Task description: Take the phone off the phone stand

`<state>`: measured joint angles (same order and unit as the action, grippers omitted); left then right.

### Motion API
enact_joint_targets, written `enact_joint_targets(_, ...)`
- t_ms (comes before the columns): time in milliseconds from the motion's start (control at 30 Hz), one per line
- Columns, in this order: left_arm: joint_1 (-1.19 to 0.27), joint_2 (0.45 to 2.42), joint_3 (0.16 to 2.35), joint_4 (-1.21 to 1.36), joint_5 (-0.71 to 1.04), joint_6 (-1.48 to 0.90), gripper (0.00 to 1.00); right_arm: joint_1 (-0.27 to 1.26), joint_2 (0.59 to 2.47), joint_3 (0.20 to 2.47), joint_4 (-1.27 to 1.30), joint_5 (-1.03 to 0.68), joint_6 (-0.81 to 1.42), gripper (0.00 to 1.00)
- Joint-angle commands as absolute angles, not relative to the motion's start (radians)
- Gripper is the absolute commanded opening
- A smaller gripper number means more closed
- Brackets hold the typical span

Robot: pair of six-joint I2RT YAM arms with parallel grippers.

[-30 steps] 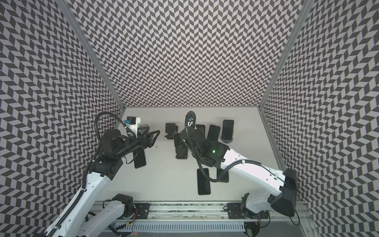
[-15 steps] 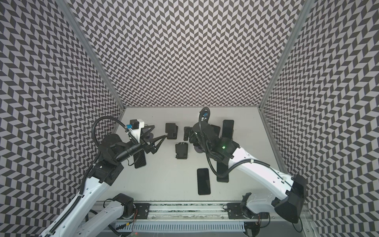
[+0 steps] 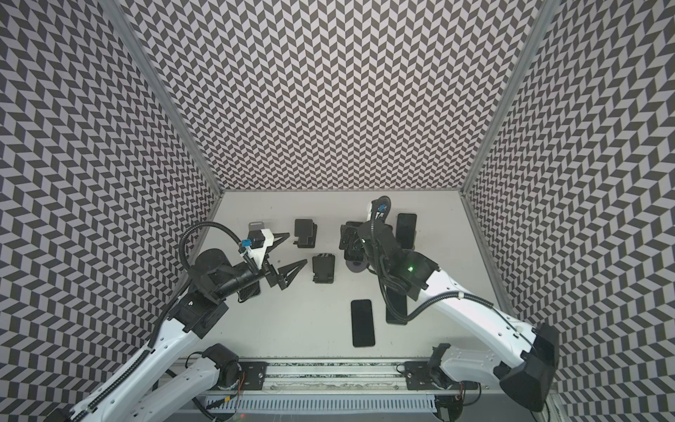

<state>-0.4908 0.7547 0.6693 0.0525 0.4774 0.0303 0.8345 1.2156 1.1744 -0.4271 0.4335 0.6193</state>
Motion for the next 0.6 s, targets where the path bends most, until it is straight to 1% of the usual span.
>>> enact_joint_targets(0, -0.497, 0.76, 0.671, 0.094, 0.444, 0.057, 1.0, 0.83, 1.223, 1.205, -0.44, 0.472, 0.632, 0.94)
enact_joint_targets(200, -0.498, 0.775, 0.676, 0.075, 0.396, 0.022, 1.0, 0.818, 1.239, 1.214, -0.478, 0.472, 0.634, 0.87)
enact_joint_targets(267, -0.497, 0.779, 0.673, 0.071, 0.327, -0.006, 1.0, 0.816, 1.241, 1.218, -0.479, 0.464, 0.634, 0.85)
enact_joint_targets(333, -0.496, 0.776, 0.663, 0.083, 0.273, -0.037, 1.0, 0.816, 1.24, 1.215, -0.477, 0.458, 0.635, 0.83)
enact_joint_targets(433, -0.497, 0.772, 0.64, 0.12, 0.271, -0.041, 1.0, 0.815, 1.236, 1.205, -0.48, 0.445, 0.637, 0.81)
enact_joint_targets(567, -0.496, 0.763, 0.605, 0.171, 0.211, -0.109, 1.0, 0.811, 1.239, 1.196, -0.487, 0.436, 0.635, 0.79)
